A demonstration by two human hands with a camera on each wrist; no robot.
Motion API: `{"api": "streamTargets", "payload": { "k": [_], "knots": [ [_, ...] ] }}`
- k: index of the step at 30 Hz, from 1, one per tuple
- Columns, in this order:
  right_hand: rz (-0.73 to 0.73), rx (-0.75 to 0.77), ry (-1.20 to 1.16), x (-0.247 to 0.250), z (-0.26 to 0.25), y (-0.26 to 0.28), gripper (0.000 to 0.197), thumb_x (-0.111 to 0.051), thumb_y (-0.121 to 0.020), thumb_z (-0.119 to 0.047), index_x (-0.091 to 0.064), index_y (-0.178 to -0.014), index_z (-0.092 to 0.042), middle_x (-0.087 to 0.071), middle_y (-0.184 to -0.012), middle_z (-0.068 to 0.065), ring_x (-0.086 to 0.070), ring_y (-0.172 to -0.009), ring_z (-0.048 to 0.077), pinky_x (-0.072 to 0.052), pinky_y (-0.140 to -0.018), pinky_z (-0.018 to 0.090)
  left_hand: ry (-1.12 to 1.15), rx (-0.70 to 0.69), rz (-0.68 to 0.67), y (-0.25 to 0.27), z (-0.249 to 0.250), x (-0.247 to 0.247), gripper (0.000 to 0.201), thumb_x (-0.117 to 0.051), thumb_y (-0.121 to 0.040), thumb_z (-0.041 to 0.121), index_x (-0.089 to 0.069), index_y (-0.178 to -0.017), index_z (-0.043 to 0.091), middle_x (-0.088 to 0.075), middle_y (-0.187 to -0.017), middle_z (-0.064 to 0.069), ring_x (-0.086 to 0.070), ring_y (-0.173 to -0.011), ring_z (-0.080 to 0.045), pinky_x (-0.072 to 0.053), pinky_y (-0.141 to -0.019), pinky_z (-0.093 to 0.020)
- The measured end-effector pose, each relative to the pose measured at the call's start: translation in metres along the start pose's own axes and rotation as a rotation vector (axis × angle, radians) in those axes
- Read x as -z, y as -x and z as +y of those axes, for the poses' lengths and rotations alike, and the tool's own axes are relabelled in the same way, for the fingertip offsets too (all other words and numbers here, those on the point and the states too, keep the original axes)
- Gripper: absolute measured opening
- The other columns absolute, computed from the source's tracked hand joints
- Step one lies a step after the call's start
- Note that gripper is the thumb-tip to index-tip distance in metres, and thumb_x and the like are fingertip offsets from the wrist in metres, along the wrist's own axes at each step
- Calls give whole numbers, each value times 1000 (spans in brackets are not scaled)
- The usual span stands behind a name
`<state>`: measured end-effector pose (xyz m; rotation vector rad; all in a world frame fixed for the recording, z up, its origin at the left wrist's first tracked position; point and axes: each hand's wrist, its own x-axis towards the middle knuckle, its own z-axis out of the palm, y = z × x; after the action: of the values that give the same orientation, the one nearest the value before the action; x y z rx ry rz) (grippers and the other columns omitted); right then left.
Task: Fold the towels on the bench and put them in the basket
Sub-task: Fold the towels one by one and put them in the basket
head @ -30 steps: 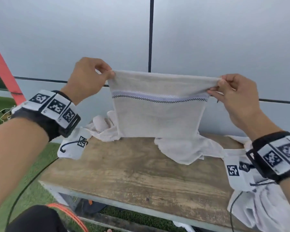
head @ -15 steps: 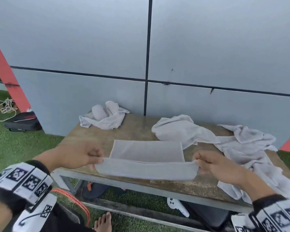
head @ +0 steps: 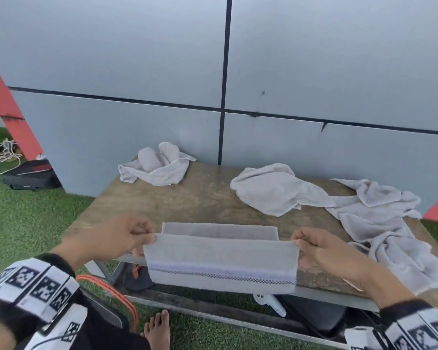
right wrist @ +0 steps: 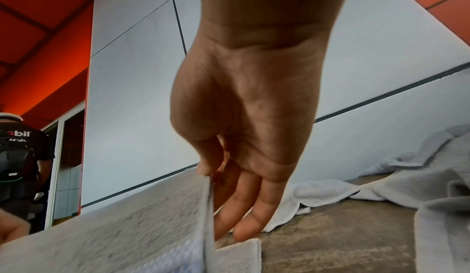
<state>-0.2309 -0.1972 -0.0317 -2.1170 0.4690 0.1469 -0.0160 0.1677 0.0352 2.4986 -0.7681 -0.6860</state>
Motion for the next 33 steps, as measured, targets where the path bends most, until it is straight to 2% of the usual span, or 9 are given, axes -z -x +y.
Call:
{"api": "streamTargets", "payload": {
  "k": [2,4,8,13,16,19,21,26,33],
  "knots": [
    [61,-29,-11,-1,-1,-15,17,-47,-105,-17,-59,-94,-12,-69,-84,18,-61,-77,24,-53,-78,41,29,2,116,-13,-9,-34,11,-65,-96,28,-66,-91,18,-74,-69,9,-62,-56,0,-41,-54,-10],
    [137,-36,74,-3,-3,-32,17,-47,-105,-17,-58,-95,-9,-68,-91,22,-57,-77,23,-51,-76,39,41,26,184,-39,-22,-45,12,-66,-95,27,-66,-88,18,-75,-73,6,-66,-65,-11,-45,-60,-19],
    [268,-50,237,-10,-12,-61,19,-43,-103,-12,-50,-86,-6,-53,-81,5,-43,-69,15,-33,-59,27,21,84,327,-72,-30,-51,13,-69,-93,28,-68,-82,21,-72,-87,5,-65,-80,-13,-53,-77,-35],
    [288,-175,277,-24,3,-93,25,-43,-101,-9,-41,-77,-16,-48,-79,1,-41,-68,13,-31,-57,26,-27,125,416,-104,-37,-70,12,-70,-90,26,-68,-79,22,-68,-80,7,-62,-77,-9,-53,-70,-29],
    [301,-220,258,-33,9,-102,16,-45,-101,-9,-49,-86,-13,-55,-89,3,-47,-73,14,-34,-58,25,-34,143,394,-113,-37,-80,14,-70,-90,23,-70,-77,17,-69,-78,4,-62,-74,-10,-52,-67,-28],
    [301,-244,291,-41,19,-105,5,-50,-99,-9,-53,-96,-11,-57,-91,4,-52,-78,15,-37,-57,26,-29,176,376,-116,-45,-89,13,-72,-88,28,-68,-76,26,-68,-81,8,-63,-78,-9,-54,-72,-31],
    [318,-238,322,-44,24,-107,6,-51,-98,-10,-52,-94,-13,-58,-91,5,-54,-79,15,-39,-58,27,-24,191,386,-115,-48,-92,10,-73,-87,32,-70,-79,29,-68,-84,10,-64,-81,-10,-55,-75,-31],
    [323,-240,409,-45,23,-114,5,-50,-100,-13,-51,-104,-16,-58,-88,-1,-53,-75,12,-34,-54,26,14,223,389,-121,-46,-90,7,-75,-86,29,-73,-83,23,-68,-86,7,-61,-79,-6,-44,-61,-22],
    [355,-209,444,-47,23,-117,7,-46,-104,-25,-52,-106,-22,-63,-90,-2,-59,-78,16,-42,-61,32,15,268,342,-122,-40,-86,8,-77,-86,25,-68,-88,24,-65,-88,5,-61,-79,-10,-47,-70,-26]
  ]
}}
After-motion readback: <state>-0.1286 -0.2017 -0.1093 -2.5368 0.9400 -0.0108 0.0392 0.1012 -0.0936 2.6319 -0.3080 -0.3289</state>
